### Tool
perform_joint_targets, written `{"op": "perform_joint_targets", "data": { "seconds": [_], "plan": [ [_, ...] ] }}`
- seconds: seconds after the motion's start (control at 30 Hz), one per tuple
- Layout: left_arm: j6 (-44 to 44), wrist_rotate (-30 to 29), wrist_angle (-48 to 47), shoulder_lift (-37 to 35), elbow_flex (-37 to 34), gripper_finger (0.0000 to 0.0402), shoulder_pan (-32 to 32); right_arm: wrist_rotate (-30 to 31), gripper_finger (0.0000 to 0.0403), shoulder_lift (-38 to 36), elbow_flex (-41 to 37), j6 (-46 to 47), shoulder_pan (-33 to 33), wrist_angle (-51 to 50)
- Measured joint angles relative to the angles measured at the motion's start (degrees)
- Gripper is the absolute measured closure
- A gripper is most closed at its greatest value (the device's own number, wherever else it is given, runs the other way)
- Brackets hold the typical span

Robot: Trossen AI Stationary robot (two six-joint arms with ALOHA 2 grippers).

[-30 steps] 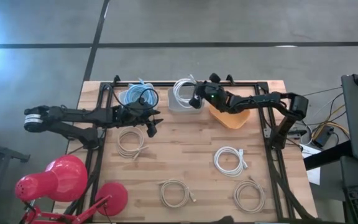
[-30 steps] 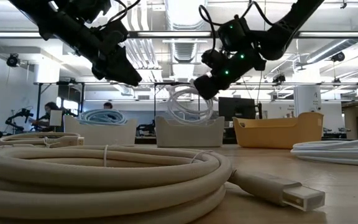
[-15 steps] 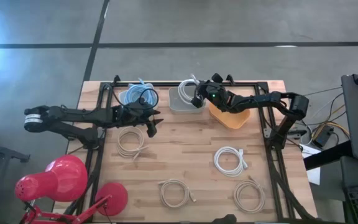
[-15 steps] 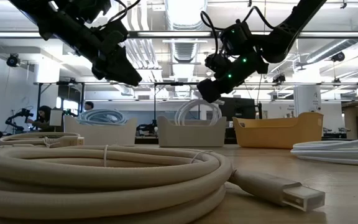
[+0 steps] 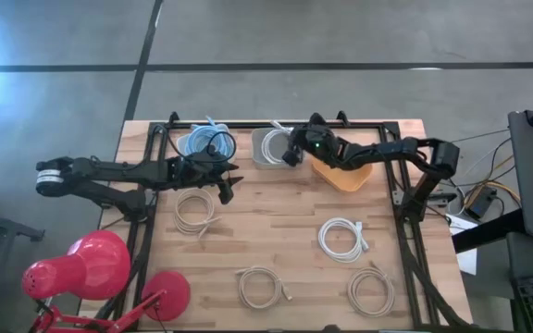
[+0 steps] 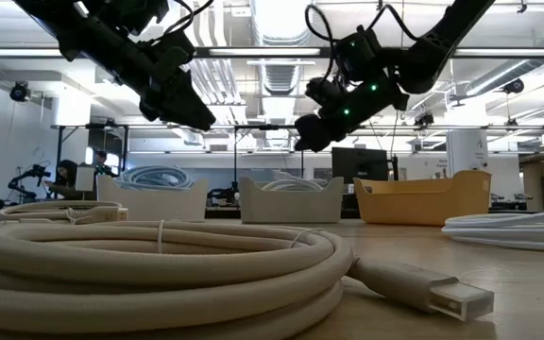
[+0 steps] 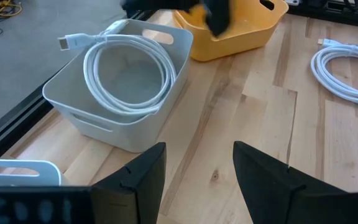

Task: Pick & Place USB Port
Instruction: Put the white cable into the gray bin

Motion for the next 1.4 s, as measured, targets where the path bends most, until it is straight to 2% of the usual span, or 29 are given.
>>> {"op": "perform_joint_targets", "data": {
  "seconds": [0.13, 0.27, 0.53, 0.63, 0.7, 0.83, 0.97, 1.17, 1.4],
  "plan": [
    [-1.65, 0.51, 0.00, 0.00, 0.00, 0.0206, -0.02, -3.51, 0.0253, -1.11, 0.02, 1.53, 3.55, -4.23],
    [-3.36, 0.71, -0.03, 0.00, 0.00, 0.0207, -0.39, -3.50, 0.0259, -6.32, 0.02, 4.34, 8.84, -17.06],
    [-3.52, 0.72, 0.00, 0.00, -0.02, 0.0207, -1.33, -3.52, 0.0271, -20.87, -0.21, 25.10, 21.59, -43.67],
    [-3.54, 0.70, 0.15, 0.00, -0.22, 0.0207, -1.44, -3.97, 0.0274, -23.98, -2.62, 30.97, 27.34, -47.54],
    [-3.54, 0.70, 0.12, 0.00, -0.64, 0.0206, -1.44, -6.55, 0.0274, -25.02, -4.80, 35.15, 30.93, -47.37],
    [-3.61, 0.69, 0.21, 0.00, -1.67, 0.0206, -1.44, -13.33, 0.0263, -24.71, -8.00, 43.40, 37.47, -47.45],
    [-4.26, 0.70, 0.32, 0.00, -3.03, 0.0206, -1.44, -14.68, 0.0240, -22.94, -9.77, 48.52, 41.74, -47.45],
    [-7.35, 0.68, 0.42, 0.00, -4.73, 0.0207, -1.44, -19.61, 0.0207, -17.27, -10.15, 57.23, 43.80, -47.42],
    [-7.74, 0.68, 0.49, 0.00, -5.35, 0.0206, -1.44, -21.65, 0.0200, -9.75, -10.02, 61.63, 44.34, -48.90]
  ]
}}
